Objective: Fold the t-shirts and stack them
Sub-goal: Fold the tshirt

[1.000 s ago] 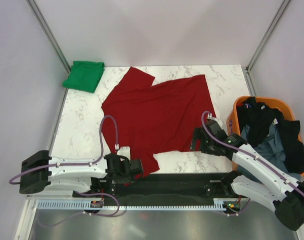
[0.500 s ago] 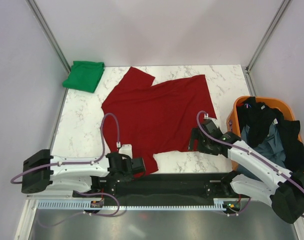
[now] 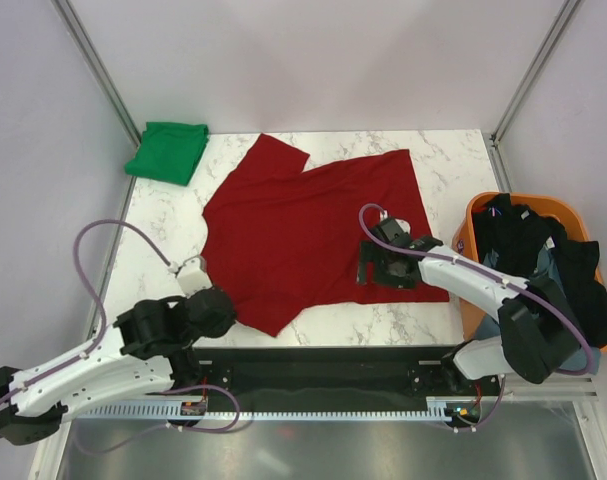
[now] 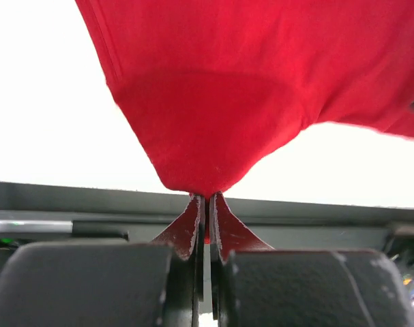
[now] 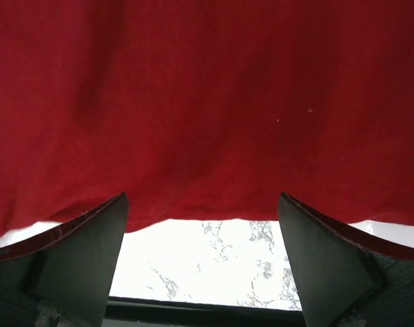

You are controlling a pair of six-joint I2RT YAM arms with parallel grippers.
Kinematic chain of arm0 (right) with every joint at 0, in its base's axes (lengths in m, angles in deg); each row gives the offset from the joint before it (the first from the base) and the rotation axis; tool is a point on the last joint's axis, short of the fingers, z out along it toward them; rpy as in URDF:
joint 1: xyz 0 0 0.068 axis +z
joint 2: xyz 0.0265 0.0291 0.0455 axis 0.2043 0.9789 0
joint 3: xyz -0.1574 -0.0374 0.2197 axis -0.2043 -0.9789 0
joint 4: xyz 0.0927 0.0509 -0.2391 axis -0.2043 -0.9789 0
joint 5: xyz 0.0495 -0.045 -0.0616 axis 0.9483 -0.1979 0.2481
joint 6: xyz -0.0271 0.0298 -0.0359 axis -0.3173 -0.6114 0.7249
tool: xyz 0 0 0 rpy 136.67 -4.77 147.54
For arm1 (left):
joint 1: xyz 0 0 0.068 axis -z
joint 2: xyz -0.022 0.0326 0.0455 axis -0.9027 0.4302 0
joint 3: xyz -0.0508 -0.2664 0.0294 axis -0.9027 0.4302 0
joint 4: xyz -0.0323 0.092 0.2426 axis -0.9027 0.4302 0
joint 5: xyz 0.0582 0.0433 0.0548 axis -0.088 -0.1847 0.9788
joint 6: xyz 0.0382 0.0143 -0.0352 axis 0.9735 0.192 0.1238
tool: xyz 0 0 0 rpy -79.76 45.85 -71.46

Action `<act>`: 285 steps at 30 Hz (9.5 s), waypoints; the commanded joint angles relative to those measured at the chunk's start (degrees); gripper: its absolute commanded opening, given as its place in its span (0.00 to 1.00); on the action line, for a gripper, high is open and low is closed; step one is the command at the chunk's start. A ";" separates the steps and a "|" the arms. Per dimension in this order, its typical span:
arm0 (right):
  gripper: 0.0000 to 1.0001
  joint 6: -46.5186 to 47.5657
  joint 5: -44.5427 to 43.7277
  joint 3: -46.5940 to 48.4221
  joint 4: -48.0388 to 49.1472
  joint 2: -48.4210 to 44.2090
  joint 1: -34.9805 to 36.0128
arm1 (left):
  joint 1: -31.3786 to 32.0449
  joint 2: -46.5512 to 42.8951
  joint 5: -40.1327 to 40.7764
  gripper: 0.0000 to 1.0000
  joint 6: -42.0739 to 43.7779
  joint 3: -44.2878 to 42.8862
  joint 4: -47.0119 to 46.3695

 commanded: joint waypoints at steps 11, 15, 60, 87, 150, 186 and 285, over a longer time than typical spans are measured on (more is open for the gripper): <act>0.98 -13.02 -18.57 -9.56 -8.51 -15.23 -0.51 | -0.76 -4.20 16.90 0.02 0.57 -8.79 9.84; 0.98 -16.89 -22.08 -10.88 -10.88 -15.93 -1.65 | -0.76 -5.08 17.34 0.02 0.65 -8.79 10.01; 0.00 -19.36 -16.63 -2.63 -16.78 -22.81 -2.80 | -4.86 7.65 -0.41 0.03 33.04 -19.47 -2.03; 0.00 1.56 -12.51 33.94 -11.42 12.96 -21.34 | -46.54 53.80 -24.41 0.02 66.65 -50.87 -13.72; 0.36 8.24 -5.57 12.75 8.45 19.57 -29.87 | -64.04 49.68 -27.21 0.08 36.16 -3.85 -52.66; 0.89 -6.44 1.56 2.20 -9.48 -26.92 -16.51 | -69.58 0.43 -31.69 0.98 34.04 -3.68 -27.50; 0.50 10.79 -11.72 72.09 -1.67 60.36 -27.32 | -58.24 108.21 -46.02 0.02 52.68 -78.39 -47.55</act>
